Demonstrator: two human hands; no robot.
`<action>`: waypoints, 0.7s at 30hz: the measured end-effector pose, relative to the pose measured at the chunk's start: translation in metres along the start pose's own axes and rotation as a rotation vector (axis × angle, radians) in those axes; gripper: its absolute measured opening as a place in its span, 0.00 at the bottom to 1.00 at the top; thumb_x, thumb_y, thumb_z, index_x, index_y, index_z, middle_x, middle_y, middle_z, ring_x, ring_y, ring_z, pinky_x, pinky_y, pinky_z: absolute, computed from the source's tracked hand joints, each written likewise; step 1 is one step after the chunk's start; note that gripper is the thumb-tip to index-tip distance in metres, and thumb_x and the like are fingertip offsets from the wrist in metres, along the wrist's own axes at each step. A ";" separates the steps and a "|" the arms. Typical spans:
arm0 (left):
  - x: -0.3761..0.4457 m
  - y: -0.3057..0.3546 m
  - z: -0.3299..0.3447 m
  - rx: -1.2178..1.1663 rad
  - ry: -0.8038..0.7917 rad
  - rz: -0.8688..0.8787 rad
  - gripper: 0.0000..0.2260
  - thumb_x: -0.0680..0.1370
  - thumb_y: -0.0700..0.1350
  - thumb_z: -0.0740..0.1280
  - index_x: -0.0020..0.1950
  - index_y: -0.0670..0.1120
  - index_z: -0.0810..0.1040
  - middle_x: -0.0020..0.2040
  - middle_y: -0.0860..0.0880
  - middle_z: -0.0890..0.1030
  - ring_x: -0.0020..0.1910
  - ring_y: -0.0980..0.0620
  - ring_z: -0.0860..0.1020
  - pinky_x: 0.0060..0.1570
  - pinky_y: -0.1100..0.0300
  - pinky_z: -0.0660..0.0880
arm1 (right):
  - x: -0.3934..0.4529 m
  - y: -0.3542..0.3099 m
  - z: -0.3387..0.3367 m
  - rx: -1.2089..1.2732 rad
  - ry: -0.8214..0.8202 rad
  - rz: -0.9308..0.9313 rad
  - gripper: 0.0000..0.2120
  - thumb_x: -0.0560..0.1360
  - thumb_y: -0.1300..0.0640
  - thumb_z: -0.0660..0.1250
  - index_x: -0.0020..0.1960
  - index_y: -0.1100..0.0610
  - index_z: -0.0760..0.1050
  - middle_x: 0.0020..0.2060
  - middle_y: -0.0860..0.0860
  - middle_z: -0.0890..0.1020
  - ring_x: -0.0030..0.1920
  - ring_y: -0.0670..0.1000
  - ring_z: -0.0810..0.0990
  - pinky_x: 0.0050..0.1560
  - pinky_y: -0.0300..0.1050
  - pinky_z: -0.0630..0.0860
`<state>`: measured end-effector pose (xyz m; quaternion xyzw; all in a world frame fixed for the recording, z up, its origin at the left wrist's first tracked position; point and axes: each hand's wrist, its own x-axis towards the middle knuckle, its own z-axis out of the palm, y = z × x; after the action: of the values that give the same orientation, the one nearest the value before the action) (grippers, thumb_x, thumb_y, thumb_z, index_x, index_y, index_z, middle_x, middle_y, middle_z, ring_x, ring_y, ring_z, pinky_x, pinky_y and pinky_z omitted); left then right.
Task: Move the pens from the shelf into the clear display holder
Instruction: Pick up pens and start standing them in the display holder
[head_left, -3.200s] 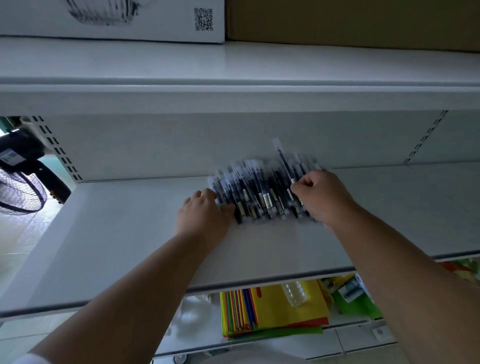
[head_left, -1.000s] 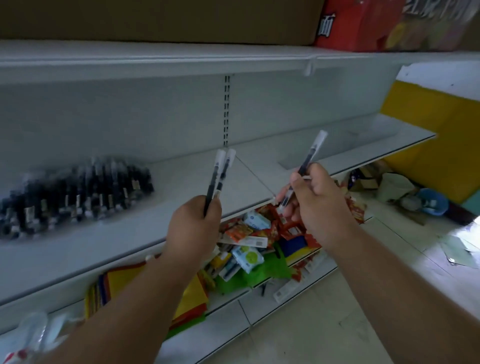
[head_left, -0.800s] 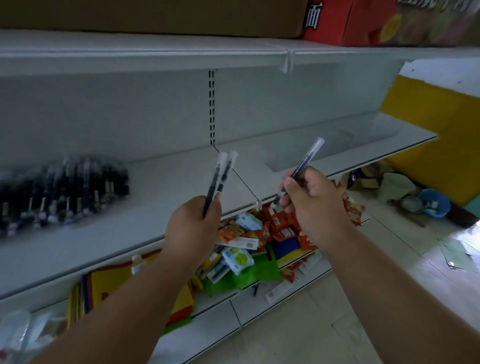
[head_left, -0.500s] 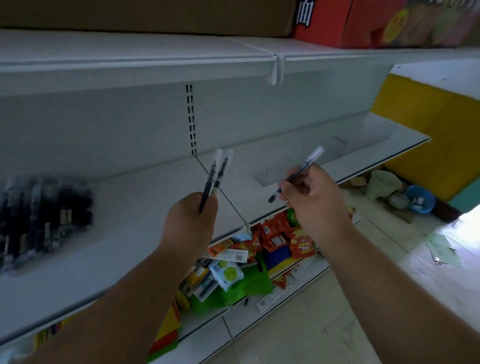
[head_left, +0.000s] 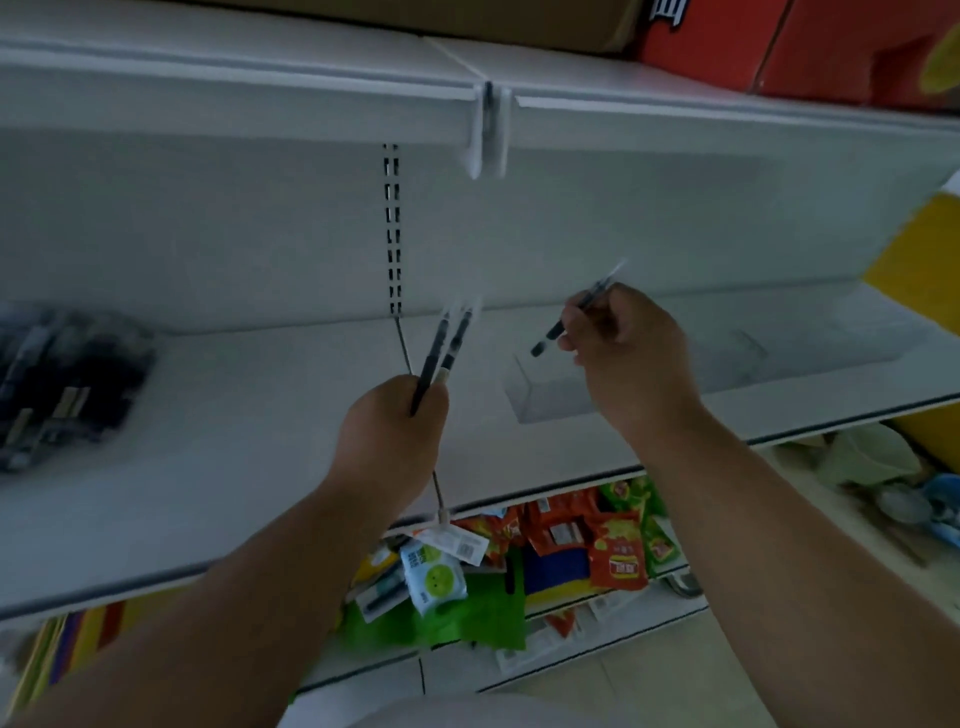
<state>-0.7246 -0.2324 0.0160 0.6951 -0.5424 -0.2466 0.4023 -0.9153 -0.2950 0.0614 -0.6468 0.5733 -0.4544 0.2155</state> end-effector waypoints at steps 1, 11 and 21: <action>0.000 0.002 0.005 -0.014 0.030 -0.026 0.16 0.81 0.48 0.59 0.41 0.36 0.73 0.30 0.46 0.71 0.28 0.49 0.68 0.30 0.58 0.62 | 0.008 0.003 0.000 -0.023 -0.031 -0.028 0.06 0.78 0.51 0.66 0.44 0.51 0.77 0.38 0.48 0.83 0.39 0.49 0.82 0.43 0.48 0.80; -0.007 0.016 0.046 -0.092 0.230 -0.223 0.13 0.78 0.47 0.61 0.36 0.41 0.74 0.28 0.48 0.72 0.28 0.49 0.68 0.31 0.57 0.63 | 0.055 0.022 -0.004 -0.071 -0.319 -0.243 0.08 0.78 0.50 0.65 0.48 0.54 0.78 0.38 0.47 0.82 0.40 0.48 0.81 0.42 0.44 0.78; 0.000 0.013 0.052 -0.140 0.302 -0.310 0.14 0.77 0.47 0.62 0.31 0.47 0.72 0.24 0.53 0.70 0.26 0.51 0.68 0.30 0.59 0.63 | 0.067 0.026 -0.006 -0.110 -0.302 -0.317 0.12 0.75 0.47 0.71 0.38 0.51 0.73 0.31 0.42 0.76 0.32 0.39 0.74 0.31 0.27 0.67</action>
<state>-0.7721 -0.2483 -0.0020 0.7696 -0.3442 -0.2357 0.4834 -0.9397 -0.3629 0.0663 -0.8005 0.4495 -0.3484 0.1891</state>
